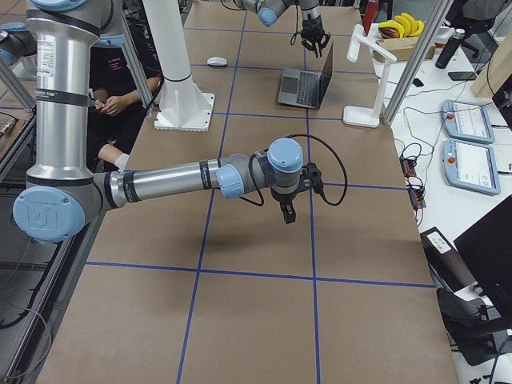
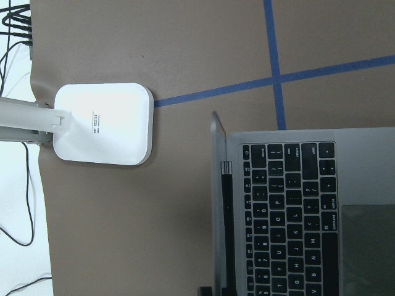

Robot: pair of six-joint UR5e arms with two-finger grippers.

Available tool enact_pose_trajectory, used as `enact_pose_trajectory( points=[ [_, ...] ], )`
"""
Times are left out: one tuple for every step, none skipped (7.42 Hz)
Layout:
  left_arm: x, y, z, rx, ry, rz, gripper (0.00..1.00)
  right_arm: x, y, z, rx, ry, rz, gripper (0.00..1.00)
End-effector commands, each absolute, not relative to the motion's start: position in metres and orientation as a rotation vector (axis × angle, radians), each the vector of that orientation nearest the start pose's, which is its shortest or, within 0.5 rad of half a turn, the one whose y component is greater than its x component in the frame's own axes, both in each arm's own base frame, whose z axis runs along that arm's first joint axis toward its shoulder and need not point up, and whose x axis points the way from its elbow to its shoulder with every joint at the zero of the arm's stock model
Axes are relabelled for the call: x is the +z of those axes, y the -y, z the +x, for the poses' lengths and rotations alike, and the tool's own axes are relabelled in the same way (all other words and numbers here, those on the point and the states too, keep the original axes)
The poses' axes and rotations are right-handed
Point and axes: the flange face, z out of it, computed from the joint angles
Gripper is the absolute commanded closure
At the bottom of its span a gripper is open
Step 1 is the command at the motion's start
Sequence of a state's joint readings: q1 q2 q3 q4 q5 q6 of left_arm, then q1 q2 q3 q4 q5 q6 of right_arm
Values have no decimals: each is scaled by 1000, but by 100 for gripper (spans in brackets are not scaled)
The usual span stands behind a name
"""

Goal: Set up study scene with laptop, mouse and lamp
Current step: 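Slide the laptop farther toward the lamp with the left gripper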

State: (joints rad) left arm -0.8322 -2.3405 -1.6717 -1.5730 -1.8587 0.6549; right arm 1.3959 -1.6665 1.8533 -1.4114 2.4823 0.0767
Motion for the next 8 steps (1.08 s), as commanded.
enact_pose_trajectory(
  points=[
    [151,576,380,1410,-335,944,37,535,462,-26,-250,940,208,0],
    [148,571,377,1403,-347,952,21,537,462,-28,-250,940,201,0],
    [167,551,364,1320,-407,917,12,542,457,-41,-253,943,163,0],
    [196,515,344,1181,-570,830,3,531,452,-68,-179,959,84,0],
    [221,482,325,1098,-731,724,1,500,440,-109,-137,974,17,0],
    [245,450,301,937,-820,604,1,475,427,-140,-119,991,-20,0],
    [263,433,287,691,-866,470,1,473,406,-169,-162,1011,-37,1],
    [269,417,287,495,-907,350,0,478,385,-190,-198,1026,-41,2]
  ],
)
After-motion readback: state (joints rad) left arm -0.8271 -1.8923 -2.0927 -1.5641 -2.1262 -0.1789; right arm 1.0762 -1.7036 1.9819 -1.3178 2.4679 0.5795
